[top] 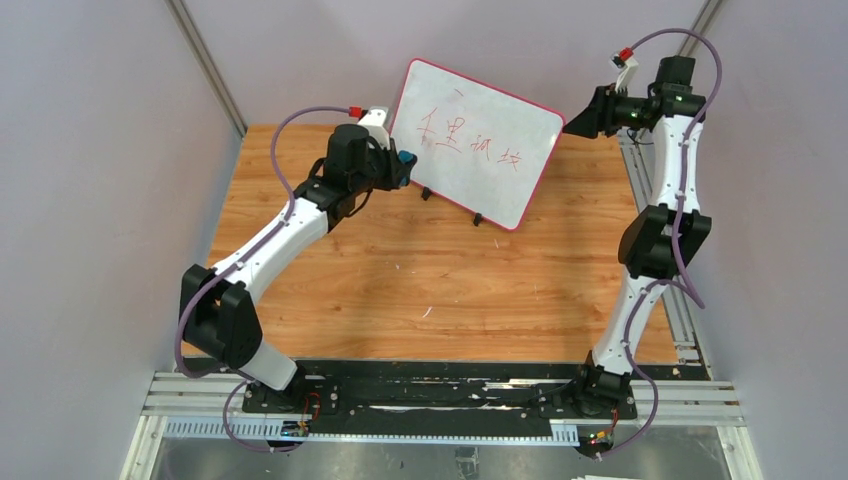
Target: Erase the whiteboard
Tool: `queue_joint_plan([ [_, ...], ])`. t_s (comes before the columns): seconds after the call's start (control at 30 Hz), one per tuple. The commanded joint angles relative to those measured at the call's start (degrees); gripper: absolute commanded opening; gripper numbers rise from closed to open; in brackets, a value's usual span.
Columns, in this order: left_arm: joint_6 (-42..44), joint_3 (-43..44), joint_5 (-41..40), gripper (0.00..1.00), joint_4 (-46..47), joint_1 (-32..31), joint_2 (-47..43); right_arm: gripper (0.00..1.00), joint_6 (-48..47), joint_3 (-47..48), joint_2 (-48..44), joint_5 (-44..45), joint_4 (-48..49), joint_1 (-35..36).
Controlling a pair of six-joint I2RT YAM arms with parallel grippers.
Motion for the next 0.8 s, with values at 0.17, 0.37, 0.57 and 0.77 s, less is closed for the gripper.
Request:
queue_joint_plan([
  [0.17,-0.04,7.30,1.85,0.00,0.01,0.64,3.51,0.55,5.79,1.77,3.17,-1.34,6.65,1.88],
  [0.37,0.31,7.40,2.16,0.00,0.12,0.73,4.59,0.54,6.29,1.41,4.02,-1.64,7.15,2.44],
  [0.57,-0.09,7.71,3.05,0.00,1.99,0.94,6.85,0.50,5.74,-0.63,3.53,-1.96,7.17,3.51],
  [0.77,-0.31,10.42,4.55,0.00,2.20,1.07,9.86,0.37,4.70,-2.80,2.64,-1.43,7.19,4.71],
])
